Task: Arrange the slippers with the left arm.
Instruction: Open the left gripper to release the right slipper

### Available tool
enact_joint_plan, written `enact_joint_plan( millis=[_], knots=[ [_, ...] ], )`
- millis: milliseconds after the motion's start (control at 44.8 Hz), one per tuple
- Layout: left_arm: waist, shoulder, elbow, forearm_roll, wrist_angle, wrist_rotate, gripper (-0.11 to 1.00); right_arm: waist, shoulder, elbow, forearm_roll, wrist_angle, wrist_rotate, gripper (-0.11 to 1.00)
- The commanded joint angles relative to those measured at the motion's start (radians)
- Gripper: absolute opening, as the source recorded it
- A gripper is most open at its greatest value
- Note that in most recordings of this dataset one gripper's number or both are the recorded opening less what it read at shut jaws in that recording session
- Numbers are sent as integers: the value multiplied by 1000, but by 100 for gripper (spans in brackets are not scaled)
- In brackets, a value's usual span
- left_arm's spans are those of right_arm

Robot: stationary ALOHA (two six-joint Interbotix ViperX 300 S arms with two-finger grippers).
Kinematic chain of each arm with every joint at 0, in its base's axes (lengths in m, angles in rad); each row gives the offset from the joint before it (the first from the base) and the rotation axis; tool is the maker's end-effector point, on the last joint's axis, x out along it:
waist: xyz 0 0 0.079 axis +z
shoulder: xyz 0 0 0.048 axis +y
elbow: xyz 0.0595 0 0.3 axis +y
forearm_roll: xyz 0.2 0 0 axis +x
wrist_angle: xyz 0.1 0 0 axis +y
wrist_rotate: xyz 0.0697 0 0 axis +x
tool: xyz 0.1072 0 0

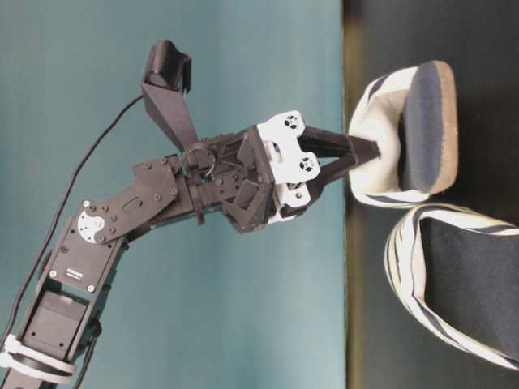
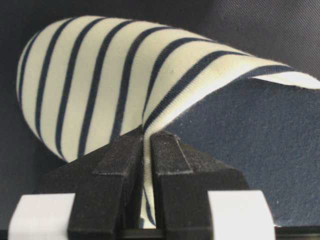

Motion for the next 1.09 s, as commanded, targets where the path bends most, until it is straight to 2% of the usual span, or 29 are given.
enact_joint_plan(
  millis=[0,357,424,536,647,781,848,1071],
  knots=[
    [-8,-8,-6,3,-2,-2,1,0,5,-6,2,-11,-3,0],
    [-25,-8,-6,2,-2,-6,2,0,5,-6,2,-12,-3,0],
    [-25,-8,-6,2,-2,-6,5,0,5,-6,2,-11,-3,0],
    [-25,-6,-6,2,-2,-8,22,0,5,-6,2,-11,-3,0],
    [-26,-8,-5,2,-2,-3,53,0,5,-5,2,-11,-3,0],
    [-28,-6,-6,2,0,3,82,0,5,-5,2,-12,-3,0],
    [-29,-8,-6,2,5,8,86,0,5,-3,2,-12,-3,0],
    [-49,-35,-14,2,-3,29,85,0,5,2,0,-11,-3,0]
  ],
)
